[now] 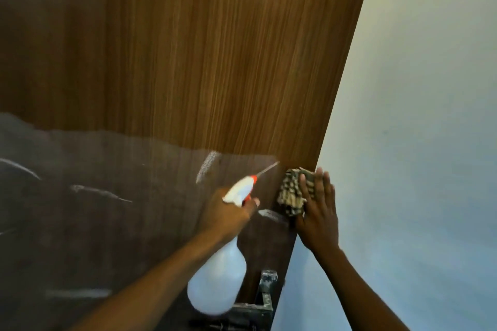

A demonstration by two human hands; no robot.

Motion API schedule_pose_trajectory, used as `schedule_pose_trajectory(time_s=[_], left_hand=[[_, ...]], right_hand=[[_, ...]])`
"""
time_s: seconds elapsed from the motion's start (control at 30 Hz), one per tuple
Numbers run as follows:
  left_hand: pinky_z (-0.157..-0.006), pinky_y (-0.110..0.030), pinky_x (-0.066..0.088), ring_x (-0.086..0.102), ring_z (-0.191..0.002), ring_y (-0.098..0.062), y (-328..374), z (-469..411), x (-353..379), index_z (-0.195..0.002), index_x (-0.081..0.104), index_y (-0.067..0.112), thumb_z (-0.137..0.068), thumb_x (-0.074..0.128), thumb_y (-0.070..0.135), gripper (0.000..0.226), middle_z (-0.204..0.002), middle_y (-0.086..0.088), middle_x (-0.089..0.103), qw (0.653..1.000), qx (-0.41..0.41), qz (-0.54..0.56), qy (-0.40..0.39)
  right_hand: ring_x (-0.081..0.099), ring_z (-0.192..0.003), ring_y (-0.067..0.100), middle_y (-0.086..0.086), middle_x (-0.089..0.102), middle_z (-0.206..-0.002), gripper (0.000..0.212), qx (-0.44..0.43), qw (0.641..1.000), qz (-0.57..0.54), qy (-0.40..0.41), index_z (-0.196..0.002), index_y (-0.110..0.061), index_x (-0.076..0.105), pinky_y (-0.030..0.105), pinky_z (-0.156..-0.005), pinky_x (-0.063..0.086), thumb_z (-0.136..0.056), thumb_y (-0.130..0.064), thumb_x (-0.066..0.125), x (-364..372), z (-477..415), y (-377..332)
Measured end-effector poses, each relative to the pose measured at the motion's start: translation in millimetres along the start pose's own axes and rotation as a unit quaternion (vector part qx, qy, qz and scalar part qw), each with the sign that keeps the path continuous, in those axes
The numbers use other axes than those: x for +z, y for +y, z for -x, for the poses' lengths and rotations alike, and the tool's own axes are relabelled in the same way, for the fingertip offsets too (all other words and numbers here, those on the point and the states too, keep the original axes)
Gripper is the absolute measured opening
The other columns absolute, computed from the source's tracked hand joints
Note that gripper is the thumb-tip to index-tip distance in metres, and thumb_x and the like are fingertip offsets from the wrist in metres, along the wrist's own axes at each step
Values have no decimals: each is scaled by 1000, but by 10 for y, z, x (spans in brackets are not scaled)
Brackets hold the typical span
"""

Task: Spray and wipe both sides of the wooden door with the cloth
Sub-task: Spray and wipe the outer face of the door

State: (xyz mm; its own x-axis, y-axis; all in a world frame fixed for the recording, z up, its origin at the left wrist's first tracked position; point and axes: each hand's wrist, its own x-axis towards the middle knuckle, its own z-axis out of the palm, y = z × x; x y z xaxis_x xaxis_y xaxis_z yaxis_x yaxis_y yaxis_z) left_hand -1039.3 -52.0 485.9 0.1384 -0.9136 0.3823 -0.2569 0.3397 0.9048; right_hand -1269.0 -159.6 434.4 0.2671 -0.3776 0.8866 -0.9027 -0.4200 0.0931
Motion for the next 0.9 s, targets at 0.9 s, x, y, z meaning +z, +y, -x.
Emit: schedule_pose_trajectory(time_s=[0.9], left_hand=[[-62, -31, 53, 64, -64, -25, -506, 285, -1559, -98, 68, 5, -83, 67, 27, 26, -83, -15, 70, 967, -73, 6, 243]], right_hand=[[17, -151, 31, 6, 21, -164, 73, -253, 965, 69, 27, -155, -29, 28, 55, -120, 15, -91, -43, 60, 777, -414, -1764]])
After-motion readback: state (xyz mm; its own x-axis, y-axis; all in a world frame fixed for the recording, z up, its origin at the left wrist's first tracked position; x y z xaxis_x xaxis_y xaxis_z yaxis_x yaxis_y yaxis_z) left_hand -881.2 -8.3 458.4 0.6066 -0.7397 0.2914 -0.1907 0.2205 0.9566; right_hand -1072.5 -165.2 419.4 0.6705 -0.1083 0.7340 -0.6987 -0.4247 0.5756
